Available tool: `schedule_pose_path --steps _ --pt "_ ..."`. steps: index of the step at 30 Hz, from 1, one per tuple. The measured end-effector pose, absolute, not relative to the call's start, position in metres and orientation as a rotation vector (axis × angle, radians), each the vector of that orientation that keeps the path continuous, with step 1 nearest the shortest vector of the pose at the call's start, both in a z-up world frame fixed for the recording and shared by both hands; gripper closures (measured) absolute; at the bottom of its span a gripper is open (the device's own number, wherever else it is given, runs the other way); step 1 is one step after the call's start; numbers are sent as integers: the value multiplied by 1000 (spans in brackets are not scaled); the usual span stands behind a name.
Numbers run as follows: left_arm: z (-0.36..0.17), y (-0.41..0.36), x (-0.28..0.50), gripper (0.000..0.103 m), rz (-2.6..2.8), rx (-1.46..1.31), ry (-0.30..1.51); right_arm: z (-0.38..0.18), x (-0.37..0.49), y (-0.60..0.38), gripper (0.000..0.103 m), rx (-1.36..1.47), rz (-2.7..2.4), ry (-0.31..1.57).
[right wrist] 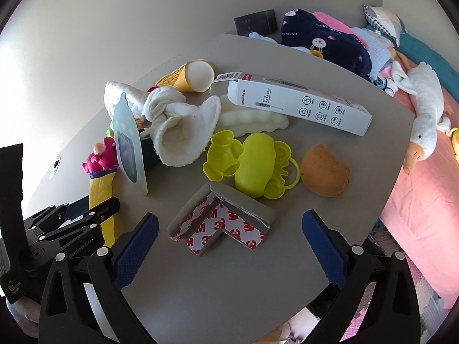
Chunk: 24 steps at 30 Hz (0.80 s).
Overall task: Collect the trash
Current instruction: 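Close the left tool on the yellow wrapper while the right tool grasps the red-white tape box, then carry the wrapper and tape box down to the black bin and open both tools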
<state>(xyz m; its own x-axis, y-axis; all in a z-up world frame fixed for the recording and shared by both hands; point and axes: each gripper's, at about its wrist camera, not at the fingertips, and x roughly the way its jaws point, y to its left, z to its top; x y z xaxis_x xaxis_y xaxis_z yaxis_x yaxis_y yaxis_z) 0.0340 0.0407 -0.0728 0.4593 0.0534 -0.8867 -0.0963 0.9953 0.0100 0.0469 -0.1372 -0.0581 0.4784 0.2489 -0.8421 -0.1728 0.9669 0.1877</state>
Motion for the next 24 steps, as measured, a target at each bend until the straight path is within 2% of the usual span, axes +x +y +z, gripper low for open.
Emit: schedule_pose_path --steps 2,3,4,7,14,24 --pt "-73 41 31 59 89 -38 1083 -61 49 -131 3 55 243 1043" --pt "-73 40 32 59 88 -37 1081 -63 50 -127 5 37 236 1046" --pt "-73 41 31 60 86 -37 1079 -66 51 -125 12 24 234 1050" --pt "-72 43 30 60 76 -44 1083 -73 53 -121 18 6 235 1072" --pt "-71 42 27 61 72 -40 1092 -72 48 -121 23 2 241 1067" --pt "-64 44 4 73 57 -76 1086 -56 36 -142 26 91 251 1043"
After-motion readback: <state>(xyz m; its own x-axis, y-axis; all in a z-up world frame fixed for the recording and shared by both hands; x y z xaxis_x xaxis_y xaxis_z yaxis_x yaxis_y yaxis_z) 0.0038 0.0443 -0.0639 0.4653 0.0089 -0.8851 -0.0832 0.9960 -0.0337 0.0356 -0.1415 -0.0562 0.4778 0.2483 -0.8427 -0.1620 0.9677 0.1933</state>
